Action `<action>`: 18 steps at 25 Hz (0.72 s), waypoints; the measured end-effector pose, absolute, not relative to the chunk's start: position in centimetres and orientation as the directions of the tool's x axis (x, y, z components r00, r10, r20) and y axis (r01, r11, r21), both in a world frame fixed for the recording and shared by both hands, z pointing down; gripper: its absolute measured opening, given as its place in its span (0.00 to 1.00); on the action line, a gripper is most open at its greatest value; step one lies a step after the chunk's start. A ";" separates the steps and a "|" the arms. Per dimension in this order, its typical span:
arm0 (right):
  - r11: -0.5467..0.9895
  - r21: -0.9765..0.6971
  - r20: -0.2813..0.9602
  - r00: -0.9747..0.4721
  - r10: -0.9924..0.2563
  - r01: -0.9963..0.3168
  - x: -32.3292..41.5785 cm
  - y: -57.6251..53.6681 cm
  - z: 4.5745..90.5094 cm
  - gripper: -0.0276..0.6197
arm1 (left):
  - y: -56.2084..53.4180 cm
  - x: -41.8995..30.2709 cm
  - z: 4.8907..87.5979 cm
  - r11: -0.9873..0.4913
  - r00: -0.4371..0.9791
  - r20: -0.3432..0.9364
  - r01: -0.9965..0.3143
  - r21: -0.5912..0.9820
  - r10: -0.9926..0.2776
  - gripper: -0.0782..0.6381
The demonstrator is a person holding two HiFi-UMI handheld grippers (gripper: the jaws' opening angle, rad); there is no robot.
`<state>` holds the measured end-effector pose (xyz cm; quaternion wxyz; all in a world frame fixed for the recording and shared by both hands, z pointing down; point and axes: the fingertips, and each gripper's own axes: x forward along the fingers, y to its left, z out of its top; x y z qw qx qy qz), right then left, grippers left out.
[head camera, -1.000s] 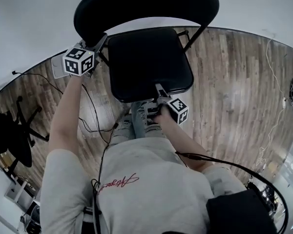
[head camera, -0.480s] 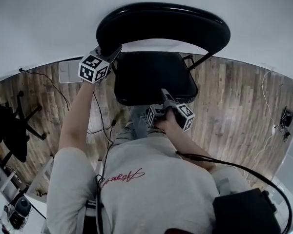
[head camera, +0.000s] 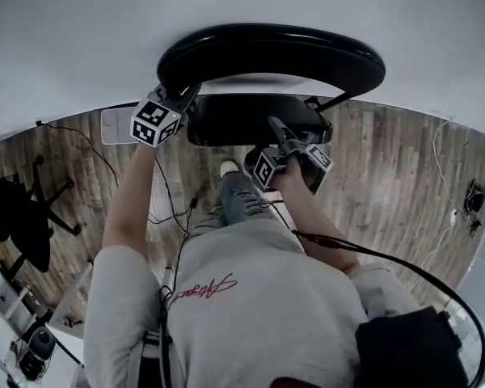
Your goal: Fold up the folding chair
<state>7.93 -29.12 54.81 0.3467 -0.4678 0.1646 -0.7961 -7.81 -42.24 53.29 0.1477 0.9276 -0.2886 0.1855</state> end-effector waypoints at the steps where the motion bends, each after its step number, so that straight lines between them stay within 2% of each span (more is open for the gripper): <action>1: -0.674 -0.624 0.591 -0.327 -0.738 0.394 7.9 -30.8 54.2 0.41 | -42.5 -7.9 53.0 -0.790 0.763 0.423 -0.593 0.156 -0.489 0.14; 3: -0.630 -0.687 0.542 -0.322 -0.776 0.362 8.0 -33.5 53.2 0.36 | -43.0 -7.9 52.5 -0.787 0.757 0.412 -0.602 0.138 -0.507 0.14; 7: -0.613 -0.742 0.524 -0.336 -0.783 0.270 8.0 -36.1 53.0 0.31 | -43.5 -7.7 52.3 -0.787 0.756 0.401 -0.604 0.122 -0.518 0.14; 13: -0.632 -0.746 0.543 -0.357 -0.760 0.209 7.9 -37.0 53.8 0.30 | -43.7 -7.7 52.3 -0.795 0.764 0.394 -0.595 0.121 -0.511 0.14; 18: -0.635 -0.742 0.541 -0.367 -0.757 0.215 7.8 -37.3 53.7 0.30 | -43.8 -7.8 51.3 -0.786 0.774 0.347 -0.602 0.144 -0.529 0.14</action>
